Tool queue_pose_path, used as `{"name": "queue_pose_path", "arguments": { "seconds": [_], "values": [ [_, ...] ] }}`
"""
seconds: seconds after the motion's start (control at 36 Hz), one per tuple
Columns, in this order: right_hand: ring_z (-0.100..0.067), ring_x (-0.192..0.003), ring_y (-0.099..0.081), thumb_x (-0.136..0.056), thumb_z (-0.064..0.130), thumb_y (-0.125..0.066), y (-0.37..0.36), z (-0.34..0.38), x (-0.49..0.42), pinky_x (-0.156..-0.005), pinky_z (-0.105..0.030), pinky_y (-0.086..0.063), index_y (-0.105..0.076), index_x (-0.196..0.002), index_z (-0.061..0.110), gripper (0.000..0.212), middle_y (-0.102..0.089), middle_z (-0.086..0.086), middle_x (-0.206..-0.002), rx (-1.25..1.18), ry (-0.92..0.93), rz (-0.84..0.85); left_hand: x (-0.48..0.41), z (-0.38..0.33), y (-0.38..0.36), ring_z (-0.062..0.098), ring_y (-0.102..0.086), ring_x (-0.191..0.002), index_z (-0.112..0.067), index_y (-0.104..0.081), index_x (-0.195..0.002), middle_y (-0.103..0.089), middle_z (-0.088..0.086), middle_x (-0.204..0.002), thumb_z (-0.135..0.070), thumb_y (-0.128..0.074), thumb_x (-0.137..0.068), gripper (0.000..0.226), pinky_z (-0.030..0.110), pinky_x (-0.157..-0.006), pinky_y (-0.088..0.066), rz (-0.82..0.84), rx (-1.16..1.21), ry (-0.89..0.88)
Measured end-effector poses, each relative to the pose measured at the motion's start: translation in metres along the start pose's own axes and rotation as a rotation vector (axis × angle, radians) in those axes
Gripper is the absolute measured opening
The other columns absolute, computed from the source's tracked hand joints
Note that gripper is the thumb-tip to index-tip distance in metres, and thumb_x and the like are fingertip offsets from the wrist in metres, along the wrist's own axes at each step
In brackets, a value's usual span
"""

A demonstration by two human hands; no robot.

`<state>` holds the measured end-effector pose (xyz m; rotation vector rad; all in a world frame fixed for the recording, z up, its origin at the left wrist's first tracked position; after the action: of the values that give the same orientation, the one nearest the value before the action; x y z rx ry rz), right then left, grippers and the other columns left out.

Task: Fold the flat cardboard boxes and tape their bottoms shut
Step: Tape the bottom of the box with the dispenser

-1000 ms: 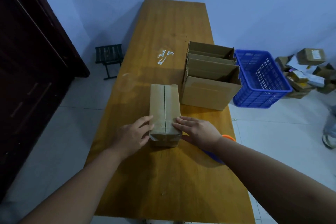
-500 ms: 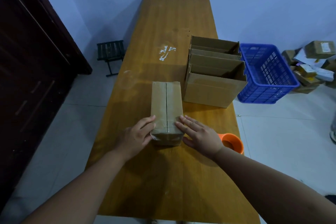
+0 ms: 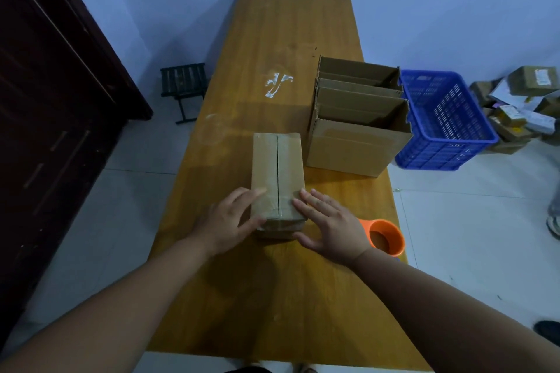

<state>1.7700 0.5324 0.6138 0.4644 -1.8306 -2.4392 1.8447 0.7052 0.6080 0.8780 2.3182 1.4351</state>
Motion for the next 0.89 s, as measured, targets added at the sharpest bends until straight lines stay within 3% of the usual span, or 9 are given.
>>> {"name": "queue_pose_path", "arguments": {
  "seconds": [0.08,0.17,0.31,0.39,0.44,0.53,0.67,0.78,0.89],
  "values": [
    [-0.024,-0.128,-0.049,-0.097,0.059,-0.021,0.004,-0.001,-0.005,-0.103,-0.033,-0.033,-0.058,-0.13,0.021,0.063,-0.056,-0.004,-0.135,-0.01,-0.023,-0.004,-0.008,-0.011,0.009,0.01,-0.052,-0.1,-0.042,-0.029,-0.144,-0.047,-0.007,-0.124,-0.079,-0.005,-0.08,0.077,0.028,-0.073,-0.051,-0.017,-0.05,-0.006],
    [-0.024,-0.121,-0.057,-0.096,0.056,-0.026,0.009,0.002,-0.011,-0.097,-0.035,-0.046,-0.065,-0.121,0.019,0.059,-0.063,-0.004,-0.126,-0.009,-0.01,-0.021,-0.014,-0.014,0.008,0.014,-0.05,-0.114,-0.038,-0.042,-0.139,-0.042,-0.009,-0.129,-0.059,-0.035,-0.091,0.053,0.029,-0.081,-0.046,0.039,-0.148,0.0],
    [-0.026,-0.115,-0.06,-0.087,0.044,-0.055,0.015,0.004,-0.018,-0.088,-0.039,-0.054,-0.068,-0.116,0.017,0.042,-0.066,-0.006,-0.119,0.042,0.047,-0.008,-0.012,-0.019,0.009,0.018,-0.047,-0.119,-0.038,-0.033,-0.144,-0.034,-0.006,-0.14,-0.059,-0.044,-0.088,0.061,0.026,-0.08,-0.043,0.13,-0.305,-0.055],
    [-0.028,-0.116,-0.059,-0.084,0.044,-0.06,0.015,0.005,-0.022,-0.089,-0.042,-0.054,-0.065,-0.119,0.016,0.045,-0.065,-0.007,-0.118,0.058,0.086,0.033,-0.01,-0.018,0.007,0.018,-0.047,-0.118,-0.038,-0.024,-0.147,-0.03,-0.004,-0.144,-0.056,-0.045,-0.089,0.064,0.023,-0.073,-0.038,0.145,-0.365,-0.093],
    [-0.028,-0.119,-0.057,-0.083,0.046,-0.062,0.014,0.004,-0.023,-0.092,-0.042,-0.051,-0.061,-0.125,0.017,0.051,-0.064,-0.007,-0.12,0.1,0.127,0.073,-0.008,-0.017,0.006,0.02,-0.047,-0.119,-0.036,-0.023,-0.148,-0.03,-0.002,-0.144,-0.053,-0.046,-0.091,0.064,0.025,-0.077,-0.041,0.143,-0.371,-0.095],
    [-0.027,-0.12,-0.057,-0.082,0.043,-0.066,0.013,0.002,-0.022,-0.095,-0.041,-0.049,-0.058,-0.129,0.016,0.055,-0.063,-0.007,-0.122,0.161,0.186,0.089,-0.007,-0.02,0.006,0.024,-0.049,-0.118,-0.032,-0.027,-0.148,-0.034,0.002,-0.143,-0.048,-0.049,-0.092,0.063,0.029,-0.081,-0.045,0.109,-0.36,-0.107],
    [-0.028,-0.117,-0.059,-0.082,0.038,-0.07,0.01,0.003,-0.02,-0.091,-0.042,-0.054,-0.06,-0.128,0.014,0.053,-0.063,-0.01,-0.121,0.142,0.241,0.041,-0.001,-0.021,0.001,0.031,-0.063,-0.095,-0.021,-0.049,-0.138,-0.052,0.009,-0.127,-0.035,-0.067,-0.085,0.058,0.033,-0.064,-0.05,0.051,-0.278,-0.113],
    [-0.029,-0.119,-0.057,-0.081,0.037,-0.072,0.007,0.002,-0.019,-0.092,-0.043,-0.053,-0.06,-0.128,0.013,0.055,-0.06,-0.012,-0.126,0.127,0.239,0.021,-0.002,-0.019,-0.002,0.026,-0.053,-0.114,-0.027,-0.037,-0.144,-0.039,0.003,-0.14,-0.039,-0.058,-0.09,0.059,0.034,-0.082,-0.05,0.042,-0.239,-0.059],
    [-0.03,-0.127,-0.051,-0.081,0.041,-0.069,0.006,-0.001,-0.021,-0.095,-0.044,-0.05,-0.057,-0.131,0.012,0.059,-0.054,-0.012,-0.137,0.061,0.209,0.064,-0.004,-0.013,0.0,0.025,-0.05,-0.121,-0.036,-0.033,-0.144,-0.021,-0.002,-0.155,-0.051,-0.055,-0.088,0.063,0.035,-0.081,-0.052,0.07,-0.242,-0.067]
  ]
}}
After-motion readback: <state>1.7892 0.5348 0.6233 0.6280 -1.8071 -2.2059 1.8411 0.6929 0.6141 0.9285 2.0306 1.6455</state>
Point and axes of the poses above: each hand's wrist, its own x-axis away from the middle knuckle, its own y-axis out of the back of the hand, z = x × y, the point moved 8 cm from there along -x, towards the middle knuckle
